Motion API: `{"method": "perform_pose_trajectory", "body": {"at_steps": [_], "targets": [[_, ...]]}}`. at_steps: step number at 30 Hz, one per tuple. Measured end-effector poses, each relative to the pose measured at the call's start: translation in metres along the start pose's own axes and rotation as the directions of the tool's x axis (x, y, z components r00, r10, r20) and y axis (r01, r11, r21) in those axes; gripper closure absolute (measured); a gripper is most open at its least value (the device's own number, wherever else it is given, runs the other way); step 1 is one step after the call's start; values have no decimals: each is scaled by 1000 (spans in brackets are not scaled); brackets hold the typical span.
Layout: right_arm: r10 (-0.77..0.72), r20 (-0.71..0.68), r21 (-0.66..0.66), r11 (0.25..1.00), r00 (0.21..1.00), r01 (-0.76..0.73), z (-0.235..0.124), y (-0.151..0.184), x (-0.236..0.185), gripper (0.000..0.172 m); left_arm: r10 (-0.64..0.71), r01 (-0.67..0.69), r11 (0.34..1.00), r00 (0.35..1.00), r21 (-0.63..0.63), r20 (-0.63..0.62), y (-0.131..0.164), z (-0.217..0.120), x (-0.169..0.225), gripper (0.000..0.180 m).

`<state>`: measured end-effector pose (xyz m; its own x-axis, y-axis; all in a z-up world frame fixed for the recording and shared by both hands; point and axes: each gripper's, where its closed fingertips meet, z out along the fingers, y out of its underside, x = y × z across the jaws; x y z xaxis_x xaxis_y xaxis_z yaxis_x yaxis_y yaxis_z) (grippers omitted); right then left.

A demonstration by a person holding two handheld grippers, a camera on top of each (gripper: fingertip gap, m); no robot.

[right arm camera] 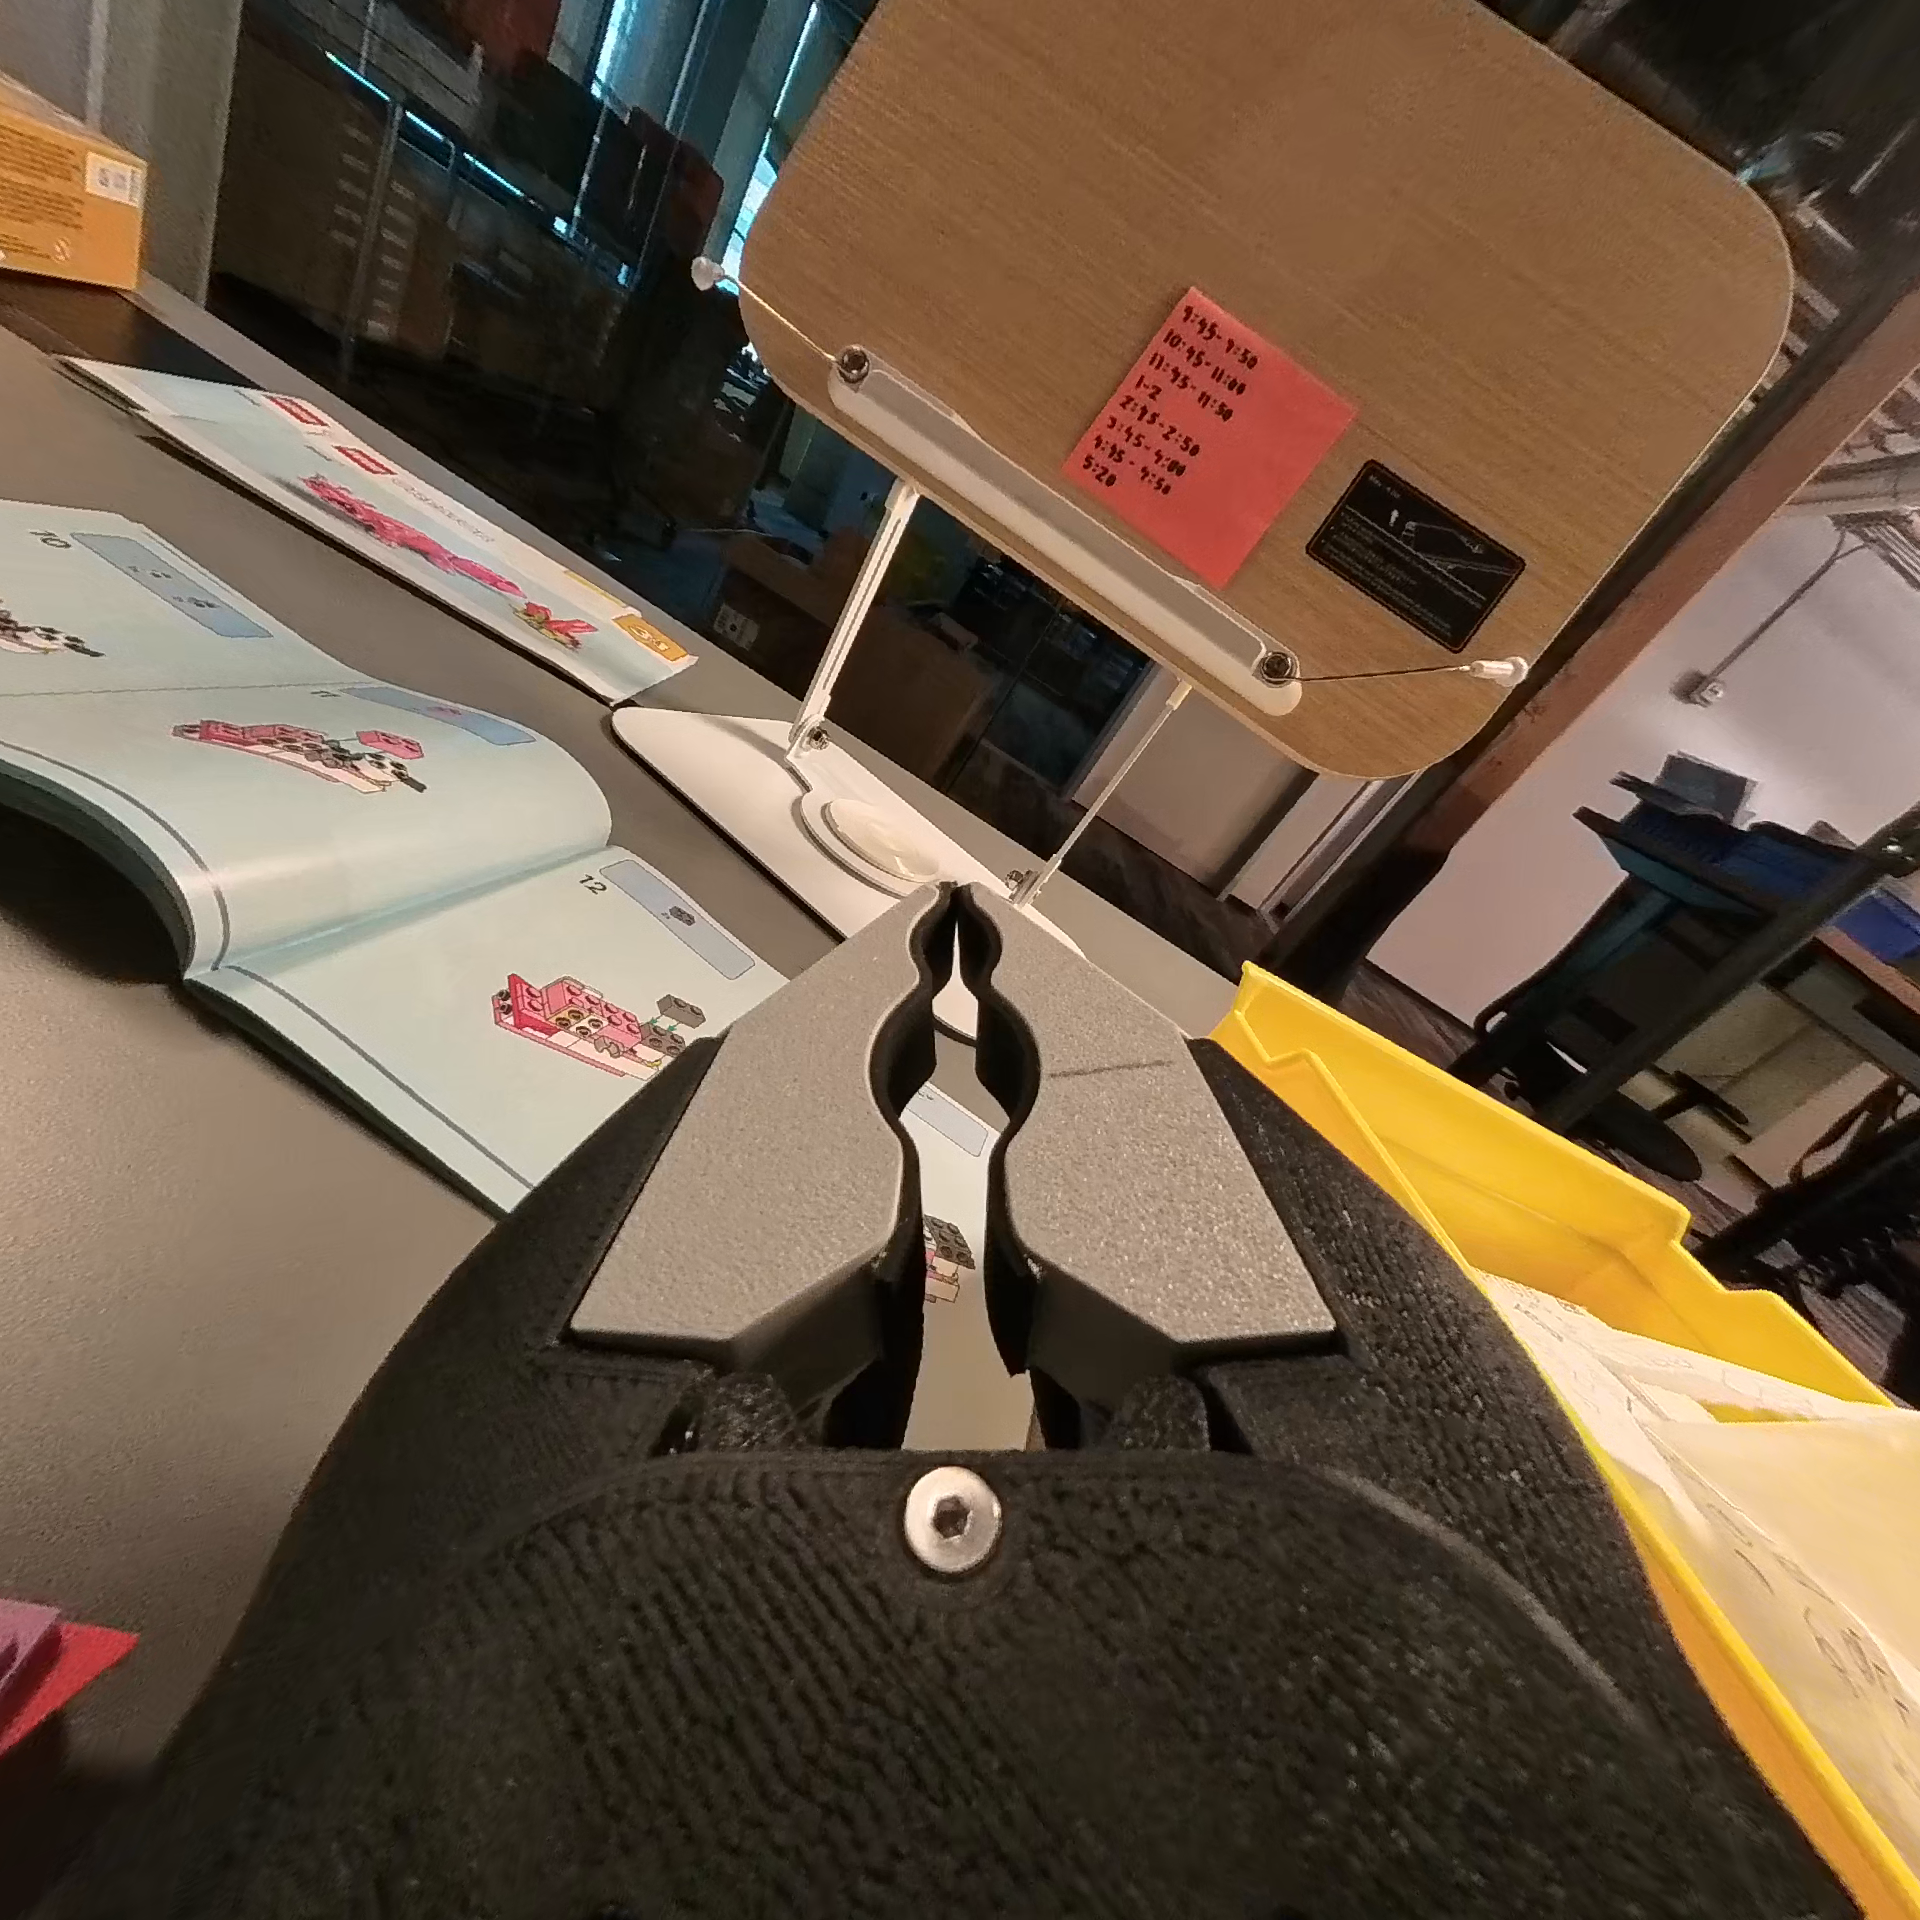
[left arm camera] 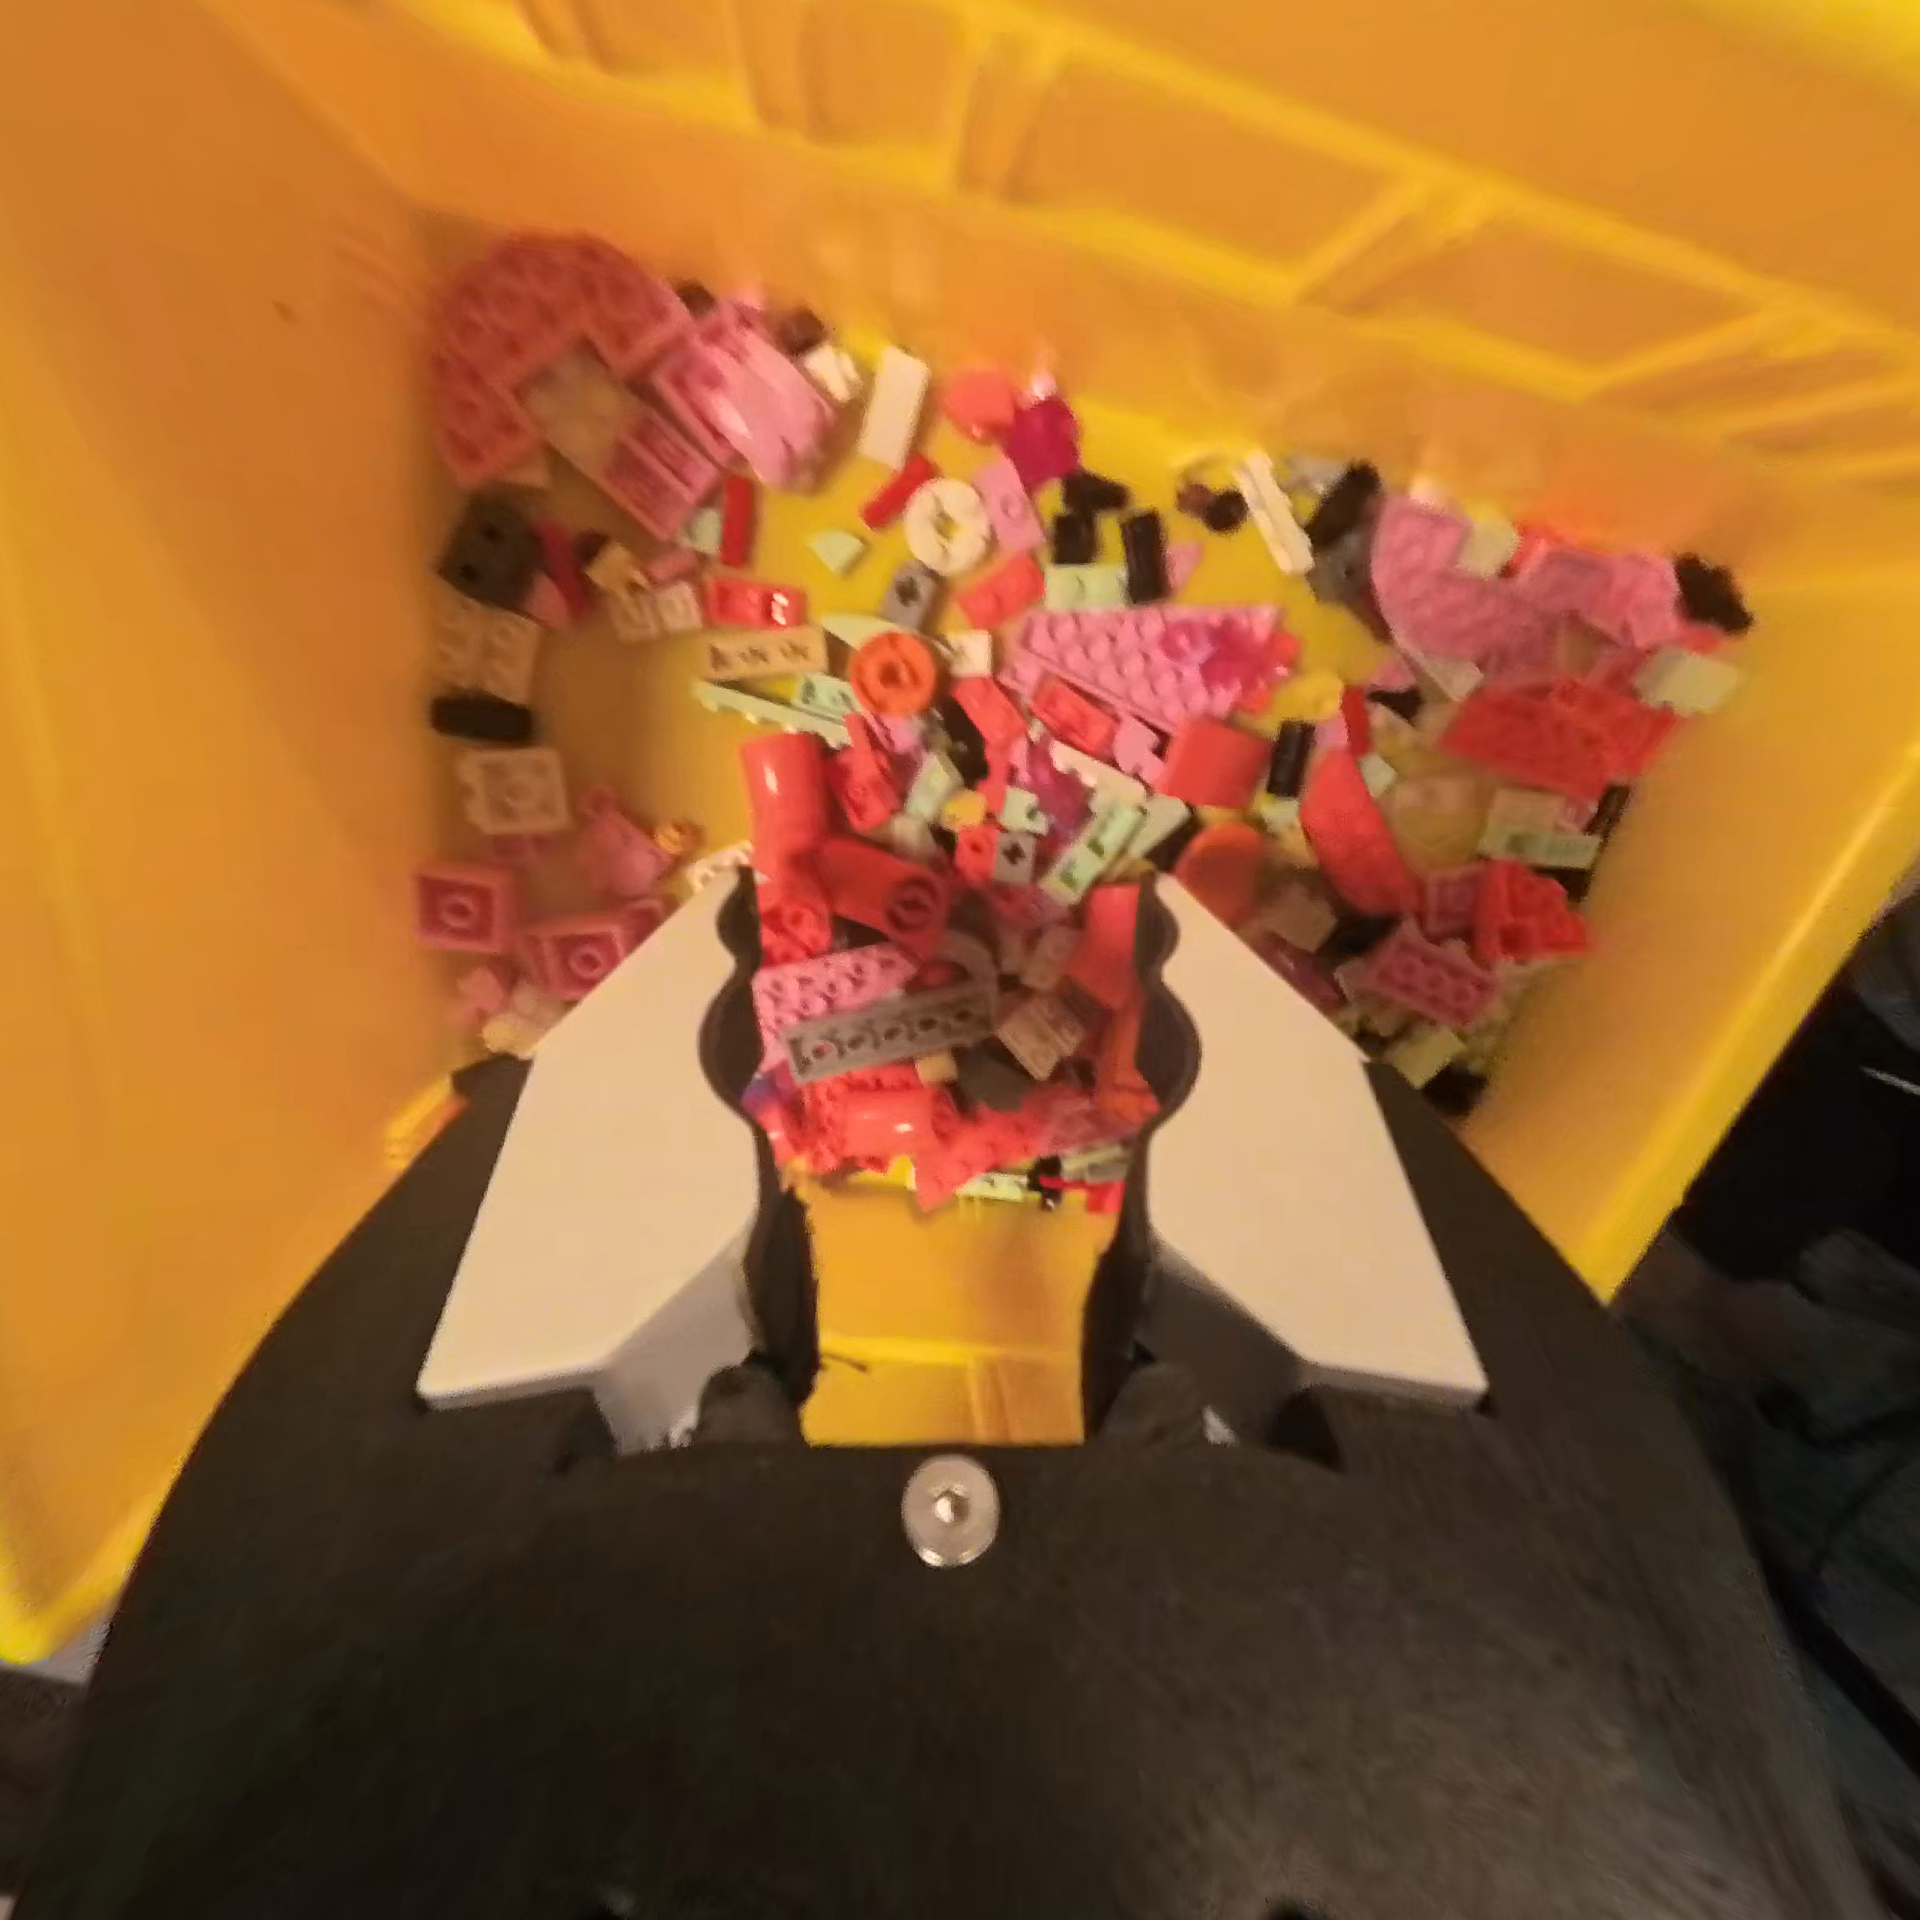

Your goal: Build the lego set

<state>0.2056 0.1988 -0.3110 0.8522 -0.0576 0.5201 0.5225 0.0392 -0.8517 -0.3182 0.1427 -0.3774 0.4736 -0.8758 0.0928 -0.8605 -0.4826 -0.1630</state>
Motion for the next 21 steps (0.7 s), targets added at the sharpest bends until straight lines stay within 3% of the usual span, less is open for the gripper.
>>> {"method": "perform_pose_trajectory", "body": {"at_steps": [4,7,14,21], "targets": [[7,2,6,1000,1000,-7,-1,-1,0,172,71,-63,990,996,-128,55,21,8,4,101],[14,3,12,1000,1000,-14,-1,-2,1,172,118,-102,981,989,-162,89,22,16,3,106],[40,10,27,999,999,-40,-2,-4,1,172,67,-57,997,971,-49,230,-13,24,-20,125],[69,19,45,997,997,-70,-4,-6,3,172,-73,72,997,967,13,243,-13,6,-30,120]]}}
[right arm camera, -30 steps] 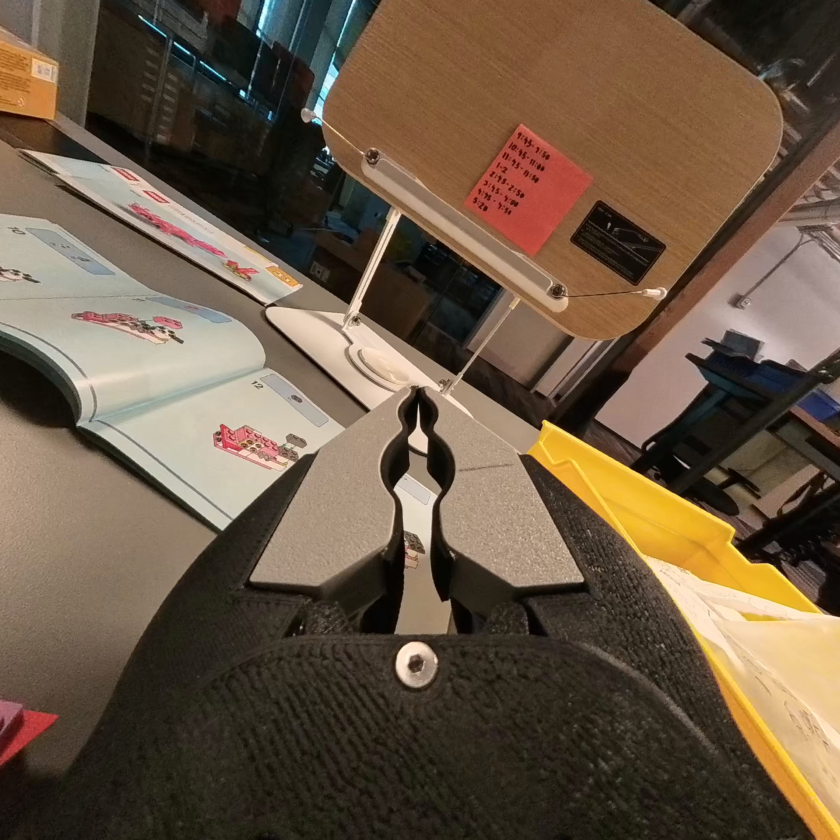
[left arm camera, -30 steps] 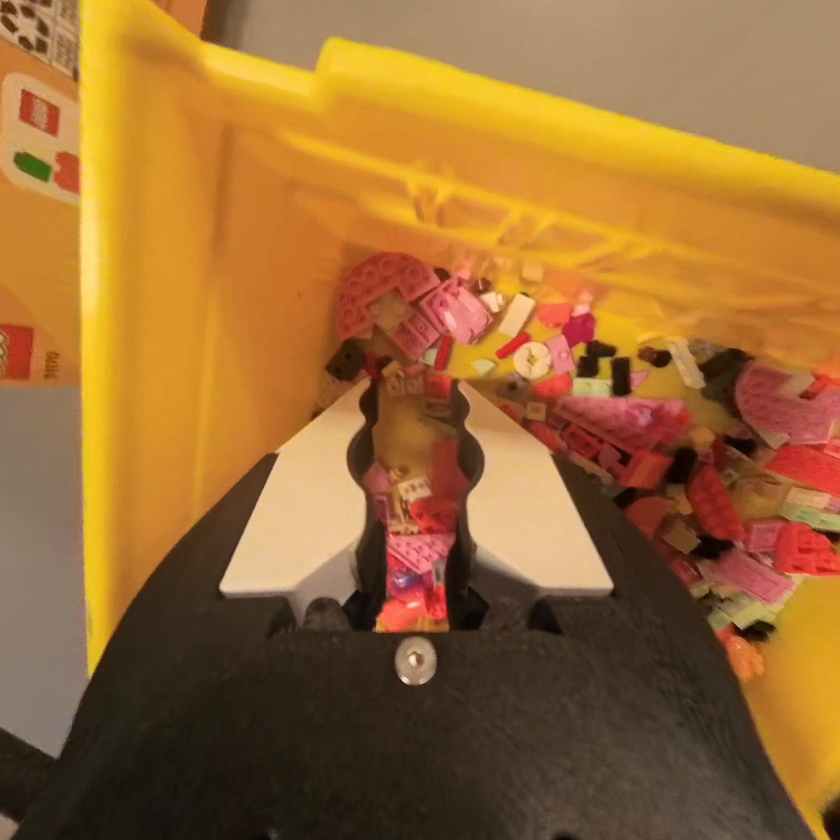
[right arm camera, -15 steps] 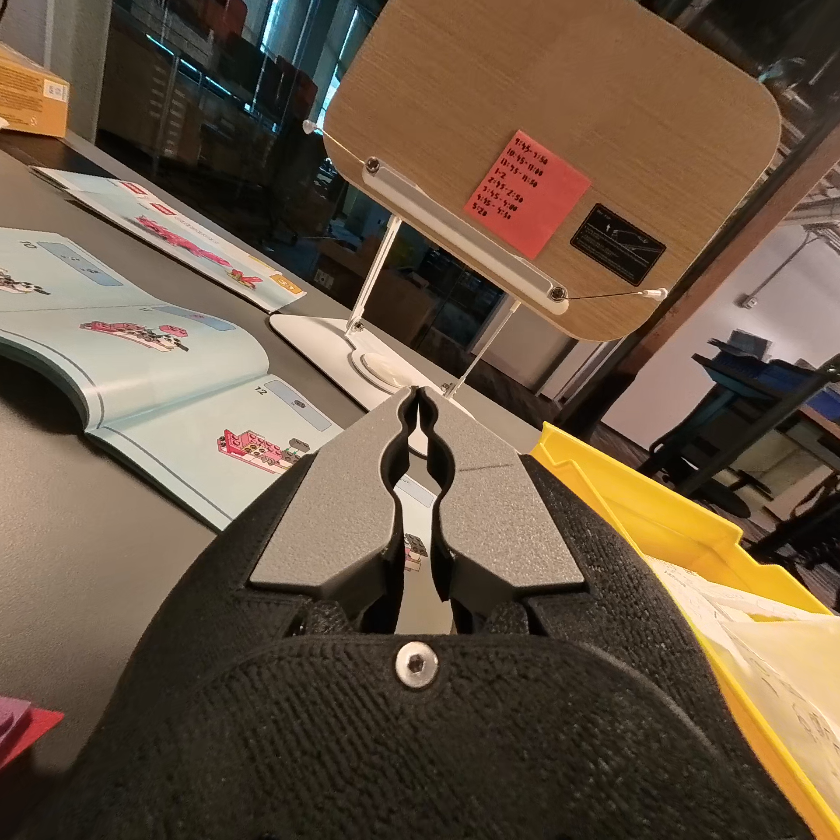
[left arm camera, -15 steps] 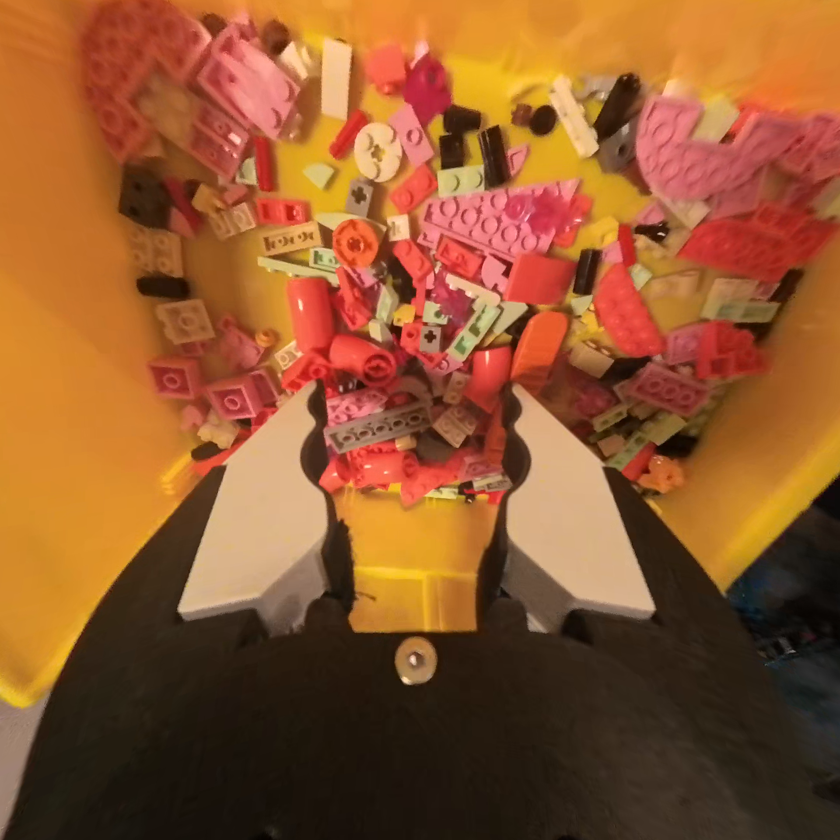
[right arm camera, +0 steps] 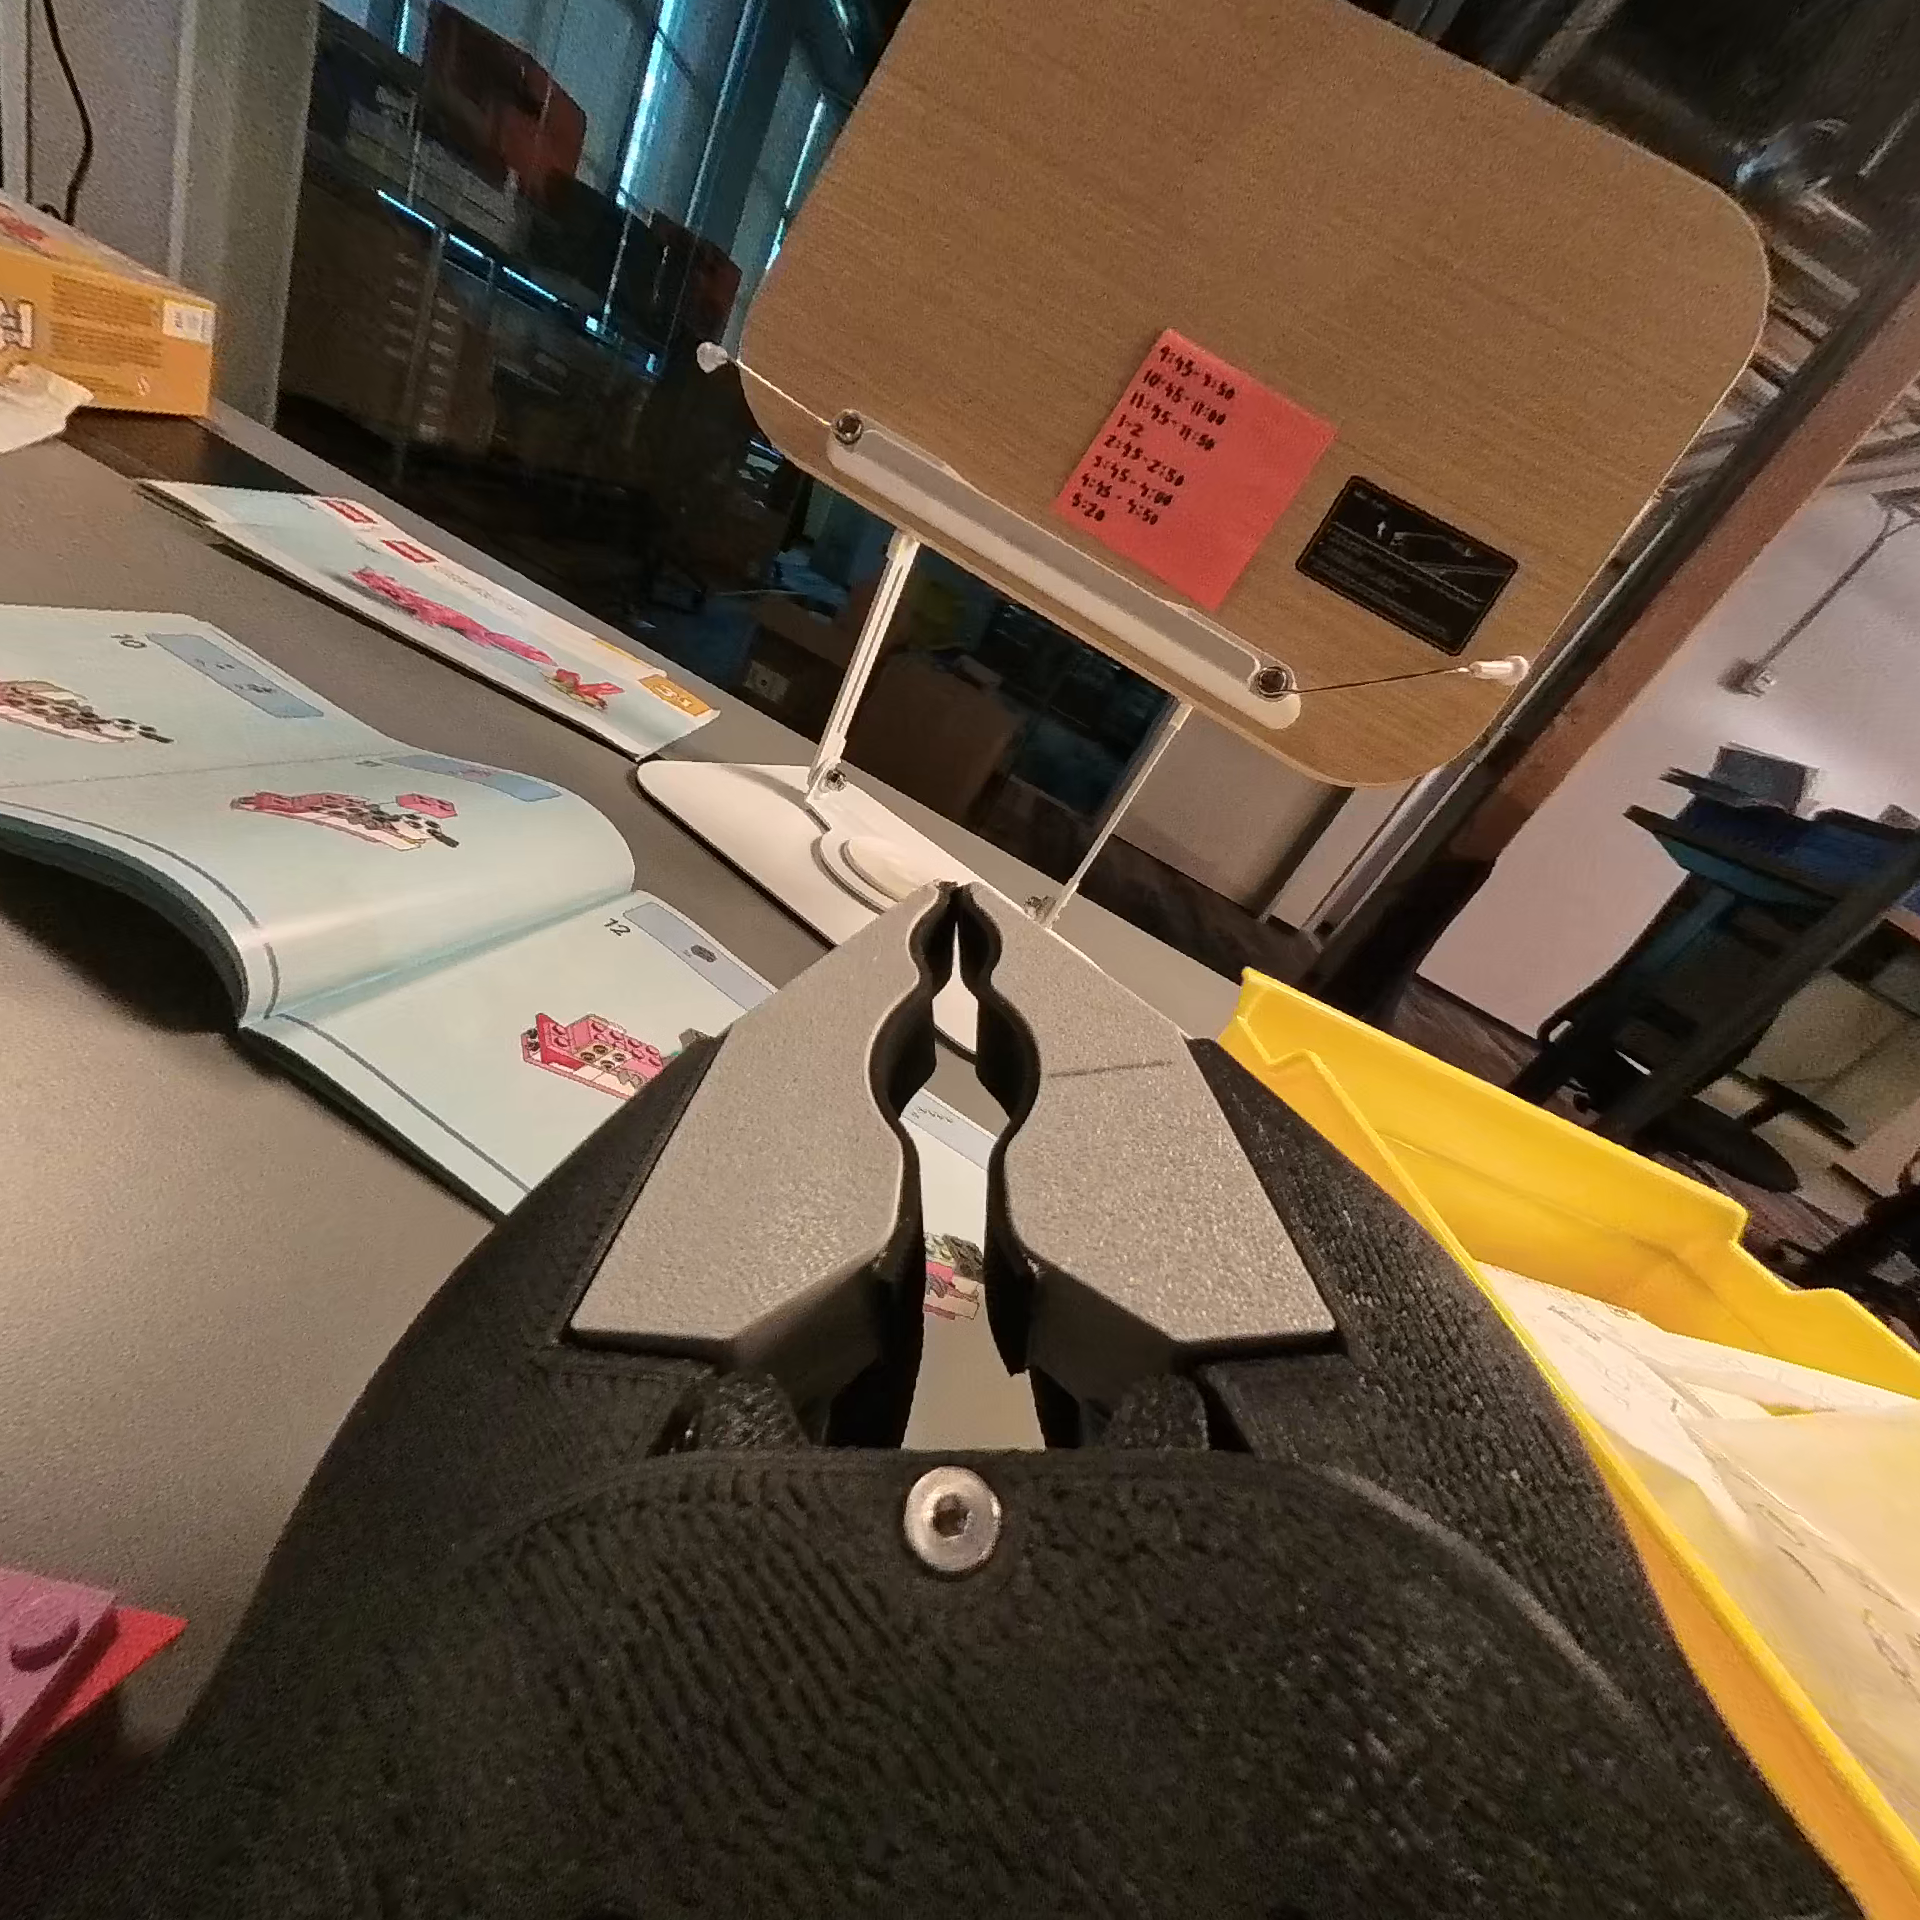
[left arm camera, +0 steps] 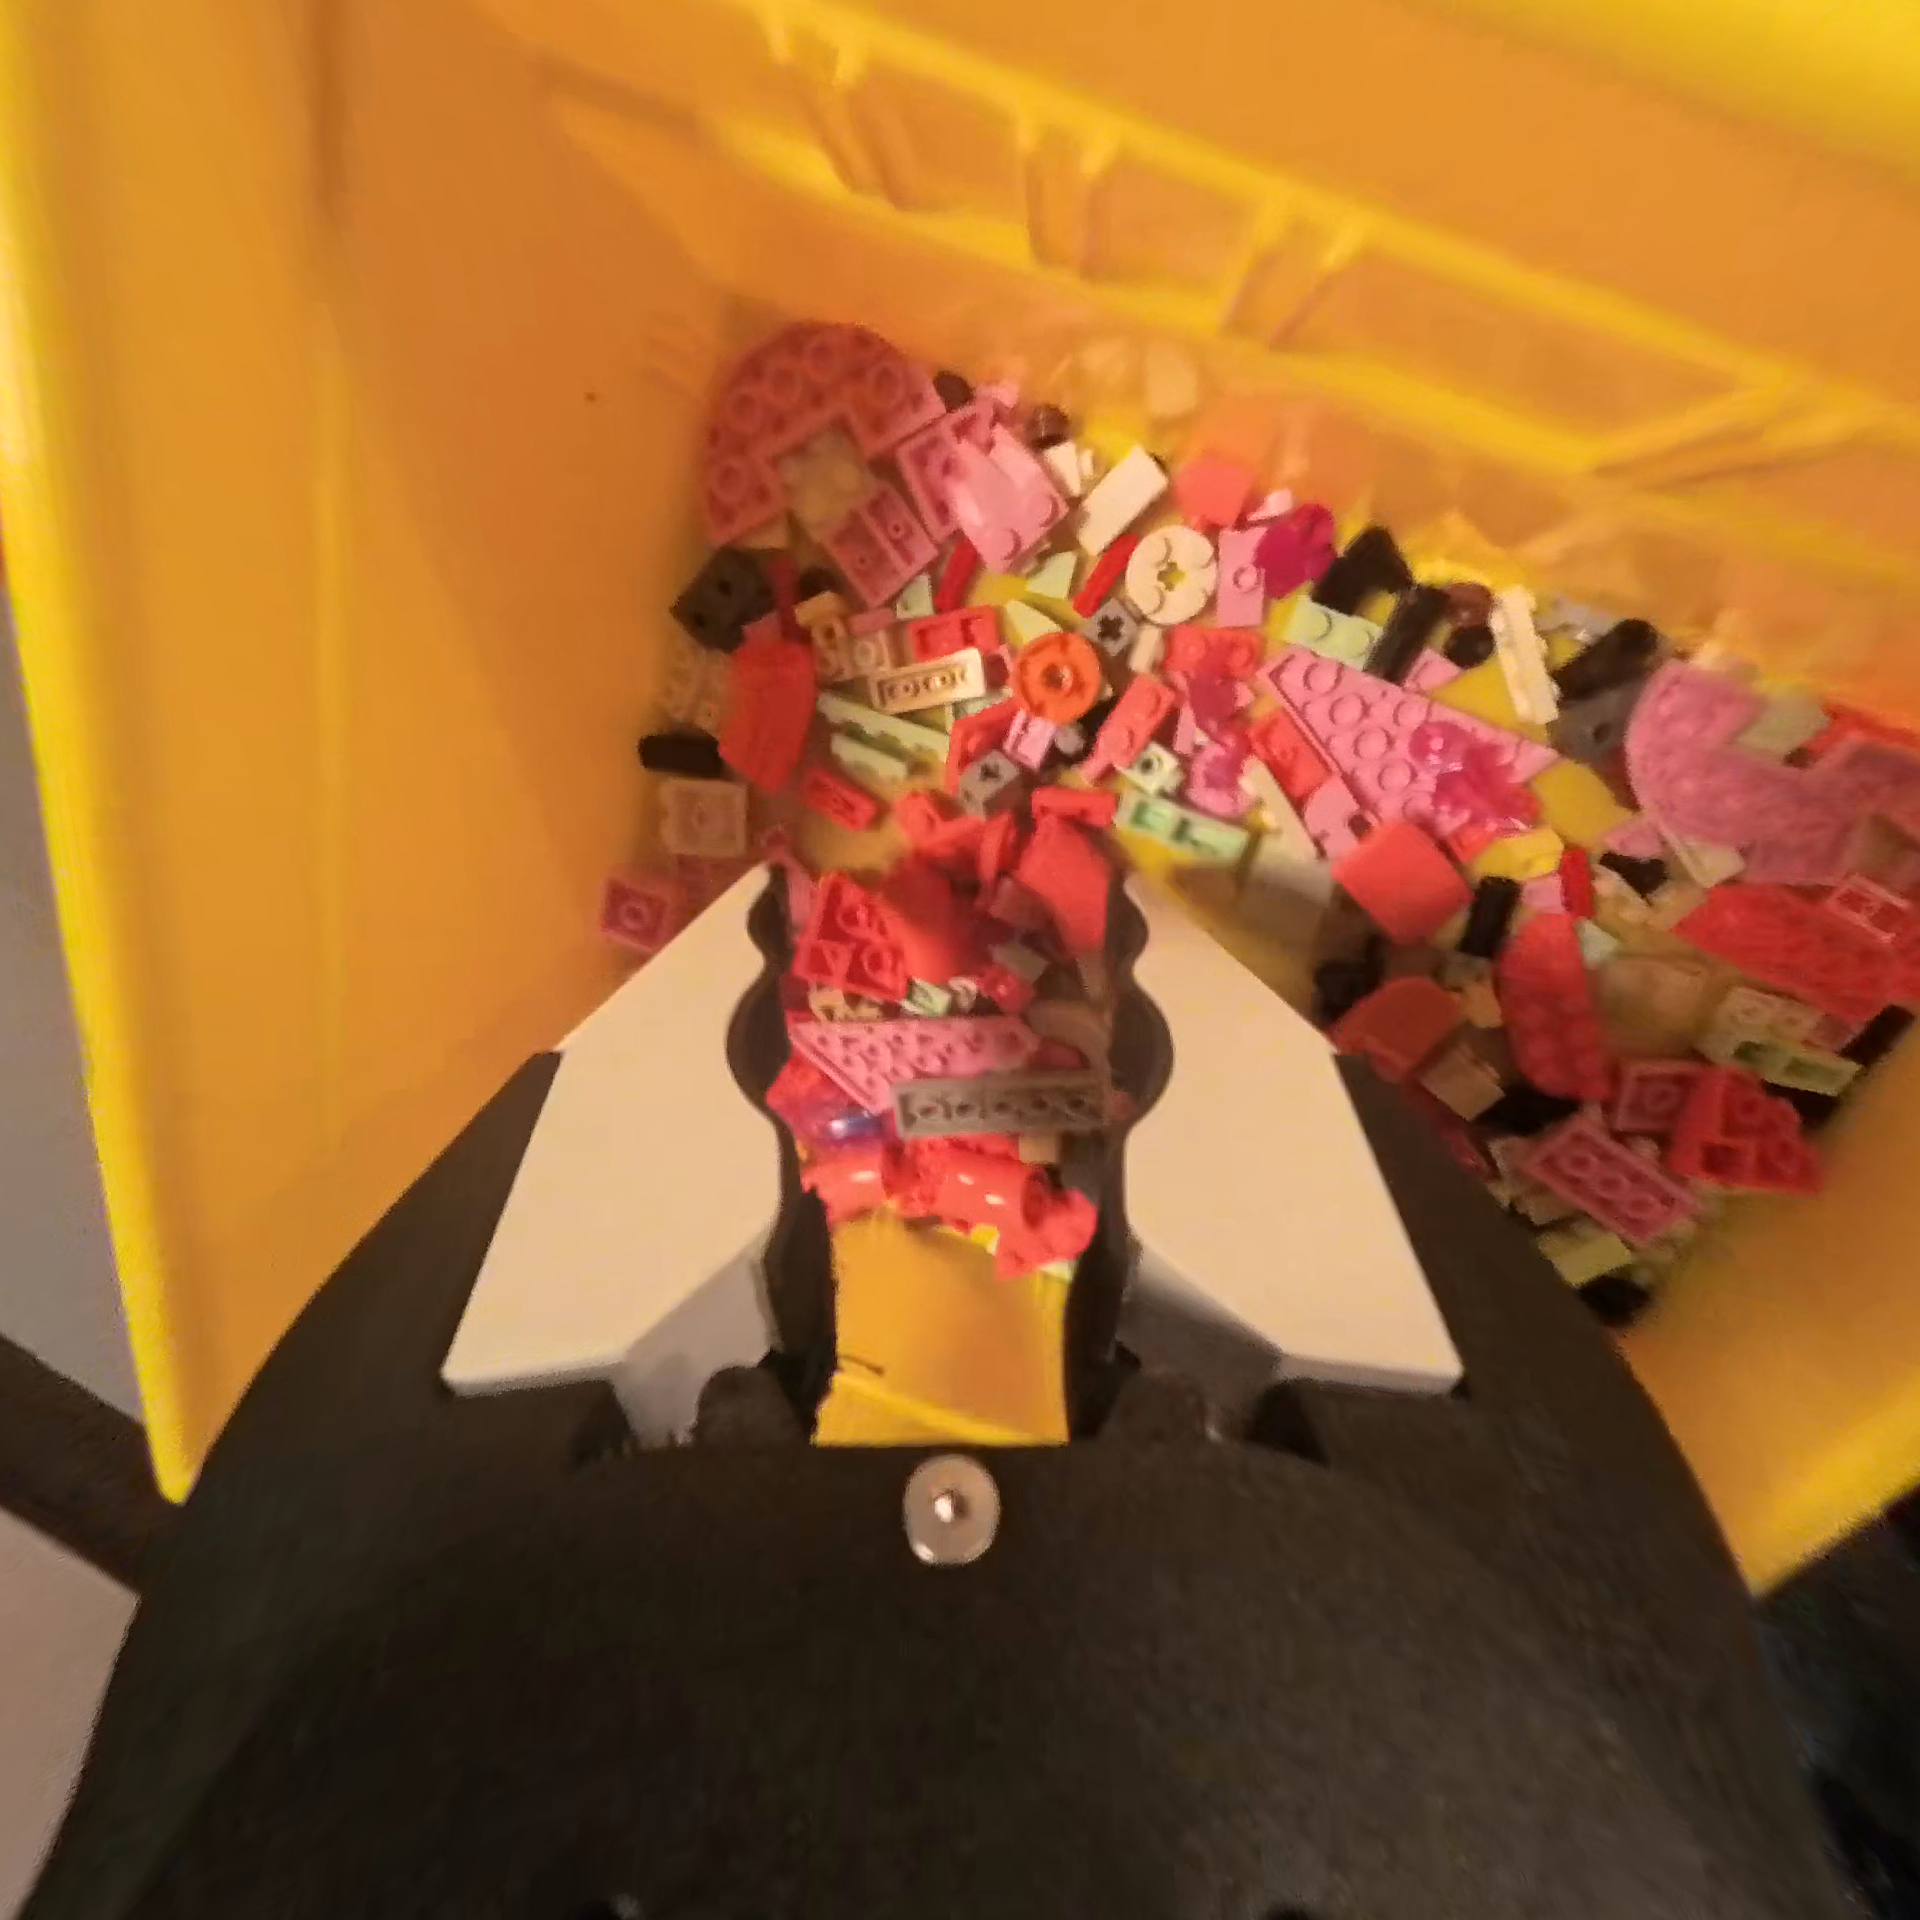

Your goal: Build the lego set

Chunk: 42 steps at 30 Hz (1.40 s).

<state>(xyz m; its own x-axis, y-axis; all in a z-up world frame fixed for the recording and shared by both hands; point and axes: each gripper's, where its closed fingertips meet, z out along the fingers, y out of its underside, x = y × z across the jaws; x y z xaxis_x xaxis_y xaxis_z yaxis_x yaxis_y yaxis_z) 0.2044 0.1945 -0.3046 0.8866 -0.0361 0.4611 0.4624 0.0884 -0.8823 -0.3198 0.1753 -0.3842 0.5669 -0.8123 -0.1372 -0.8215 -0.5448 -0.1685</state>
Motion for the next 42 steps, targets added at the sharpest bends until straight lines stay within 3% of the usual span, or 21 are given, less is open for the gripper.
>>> {"method": "perform_pose_trajectory", "body": {"at_steps": [4,6,8,14,15,24,29,34,37,42], "targets": [[12,11,9,1000,1000,-12,0,-1,-1,172,39,-40,999,979,-5,-201,14,-17,38,109],[21,14,13,1000,1000,-22,0,-2,0,172,167,-158,986,942,52,-290,18,-26,66,120],[34,17,16,999,999,-34,0,-2,0,172,223,-227,974,925,21,-309,28,-25,82,132],[62,26,21,998,998,-63,-1,-2,1,172,209,-257,957,933,-136,-292,55,-4,88,149],[64,28,21,998,998,-65,-1,-2,1,172,208,-250,960,938,-123,-279,52,-4,85,162],[85,25,24,996,996,-85,-1,-2,4,172,84,-83,994,996,72,-5,-8,-10,21,164],[88,19,23,996,996,-88,-2,-1,6,172,18,-14,998,996,53,-82,-6,-11,27,130],[91,19,21,996,996,-91,-1,0,6,172,46,-39,999,963,31,-267,16,-29,71,150],[85,22,21,996,996,-86,-1,0,5,172,85,-93,996,943,-12,-320,34,-29,95,176],[83,21,19,996,996,-84,-1,0,5,172,121,-111,992,956,53,-269,30,-16,100,168]]}}
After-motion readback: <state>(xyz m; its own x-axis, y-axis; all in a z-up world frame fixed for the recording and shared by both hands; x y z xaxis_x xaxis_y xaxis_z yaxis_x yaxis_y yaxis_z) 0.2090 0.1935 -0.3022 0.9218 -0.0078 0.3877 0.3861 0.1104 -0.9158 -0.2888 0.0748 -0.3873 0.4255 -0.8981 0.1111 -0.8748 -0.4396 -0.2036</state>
